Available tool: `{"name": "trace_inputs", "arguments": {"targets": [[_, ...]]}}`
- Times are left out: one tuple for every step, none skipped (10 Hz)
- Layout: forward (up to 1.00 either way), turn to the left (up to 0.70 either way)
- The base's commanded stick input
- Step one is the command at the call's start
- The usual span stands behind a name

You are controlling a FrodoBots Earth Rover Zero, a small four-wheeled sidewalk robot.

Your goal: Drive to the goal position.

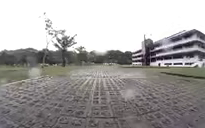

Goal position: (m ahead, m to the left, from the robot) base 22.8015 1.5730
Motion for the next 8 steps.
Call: {"name": "trace_inputs", "arguments": {"targets": [[0.70,0.00],[0.70,0.00],[0.70,0.00],[0.70,0.00],[0.70,0.00],[0.70,0.00],[0.70,0.00],[0.70,0.00]]}}
